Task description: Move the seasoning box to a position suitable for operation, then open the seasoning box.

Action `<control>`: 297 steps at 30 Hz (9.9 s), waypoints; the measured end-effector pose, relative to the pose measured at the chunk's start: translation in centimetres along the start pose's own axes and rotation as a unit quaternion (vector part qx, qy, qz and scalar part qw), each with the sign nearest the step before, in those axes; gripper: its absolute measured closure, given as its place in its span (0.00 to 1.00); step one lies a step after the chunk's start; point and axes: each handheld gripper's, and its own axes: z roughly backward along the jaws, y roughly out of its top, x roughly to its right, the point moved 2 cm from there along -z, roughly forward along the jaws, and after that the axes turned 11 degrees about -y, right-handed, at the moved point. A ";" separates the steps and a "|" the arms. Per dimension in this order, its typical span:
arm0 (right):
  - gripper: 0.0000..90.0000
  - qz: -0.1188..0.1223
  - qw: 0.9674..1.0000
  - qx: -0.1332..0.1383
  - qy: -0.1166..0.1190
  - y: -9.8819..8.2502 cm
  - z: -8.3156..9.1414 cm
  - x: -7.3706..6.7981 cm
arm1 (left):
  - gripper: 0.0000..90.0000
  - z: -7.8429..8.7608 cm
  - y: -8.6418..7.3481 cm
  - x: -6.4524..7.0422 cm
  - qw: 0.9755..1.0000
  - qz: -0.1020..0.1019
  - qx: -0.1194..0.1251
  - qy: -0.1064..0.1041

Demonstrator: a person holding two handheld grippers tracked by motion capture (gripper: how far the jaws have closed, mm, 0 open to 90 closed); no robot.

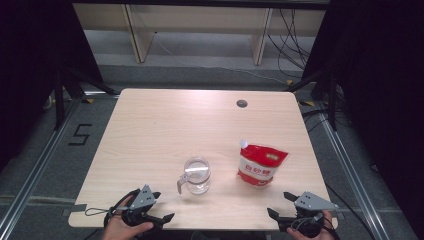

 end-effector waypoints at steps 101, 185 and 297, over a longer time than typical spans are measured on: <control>0.24 0.043 0.998 -0.003 0.036 0.0 -1.0 -0.5 | 0.83 -4.0 4.8 0.5 0.996 -0.063 0.062 -0.018; 0.27 0.084 0.995 0.006 0.060 0.9 -2.1 -1.8 | 0.99 -0.2 9.0 2.2 0.992 -0.061 0.108 -0.016; 0.96 0.156 0.961 0.159 0.167 10.2 -5.4 -13.4 | 0.27 1.8 2.0 0.2 0.998 -0.006 0.066 0.012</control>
